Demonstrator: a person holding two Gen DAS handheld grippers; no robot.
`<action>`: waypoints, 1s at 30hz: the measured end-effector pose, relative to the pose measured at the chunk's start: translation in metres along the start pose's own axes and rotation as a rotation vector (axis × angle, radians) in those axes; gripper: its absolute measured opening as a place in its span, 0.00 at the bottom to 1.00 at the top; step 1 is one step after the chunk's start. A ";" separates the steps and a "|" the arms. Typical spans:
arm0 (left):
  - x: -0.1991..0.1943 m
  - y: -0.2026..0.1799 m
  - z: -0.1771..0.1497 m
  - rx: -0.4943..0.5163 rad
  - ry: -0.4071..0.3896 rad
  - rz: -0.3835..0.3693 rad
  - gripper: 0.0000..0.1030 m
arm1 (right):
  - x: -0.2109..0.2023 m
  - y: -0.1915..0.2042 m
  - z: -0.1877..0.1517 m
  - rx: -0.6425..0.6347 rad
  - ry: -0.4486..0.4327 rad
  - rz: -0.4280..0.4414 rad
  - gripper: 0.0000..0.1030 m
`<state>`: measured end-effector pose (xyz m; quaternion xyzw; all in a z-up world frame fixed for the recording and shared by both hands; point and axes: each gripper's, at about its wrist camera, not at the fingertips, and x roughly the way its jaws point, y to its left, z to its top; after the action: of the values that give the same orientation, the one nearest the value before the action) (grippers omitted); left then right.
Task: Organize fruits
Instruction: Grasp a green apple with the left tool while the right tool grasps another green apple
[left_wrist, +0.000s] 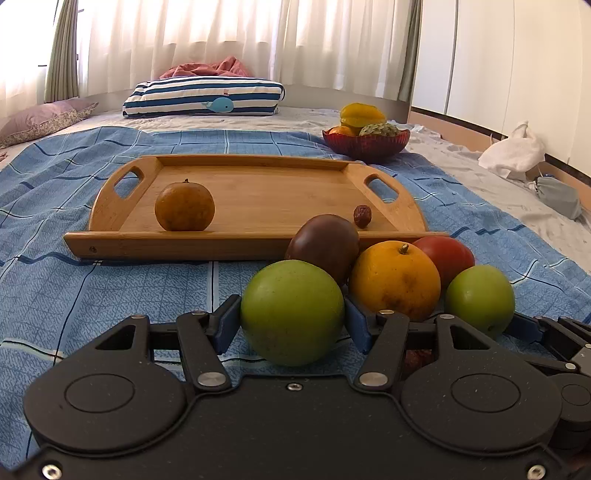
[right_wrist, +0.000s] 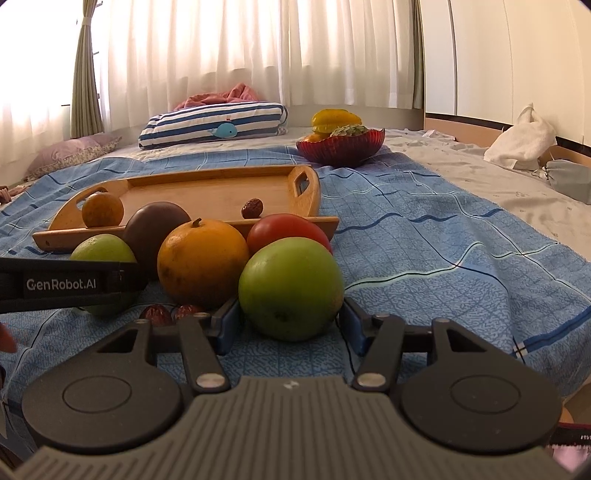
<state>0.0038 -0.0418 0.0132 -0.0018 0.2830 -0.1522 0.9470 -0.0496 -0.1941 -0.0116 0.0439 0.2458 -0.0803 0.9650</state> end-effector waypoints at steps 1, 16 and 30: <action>-0.001 0.000 0.000 0.003 -0.002 0.000 0.56 | 0.000 0.000 0.000 -0.001 0.000 0.000 0.59; -0.008 -0.004 -0.002 0.019 -0.020 0.003 0.55 | 0.002 -0.001 0.003 0.009 0.009 0.003 0.58; -0.027 0.012 0.003 0.003 -0.043 0.066 0.55 | -0.012 -0.004 0.013 0.063 -0.018 0.015 0.57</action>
<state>-0.0124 -0.0233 0.0294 0.0055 0.2622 -0.1211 0.9574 -0.0545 -0.1985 0.0049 0.0751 0.2339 -0.0811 0.9659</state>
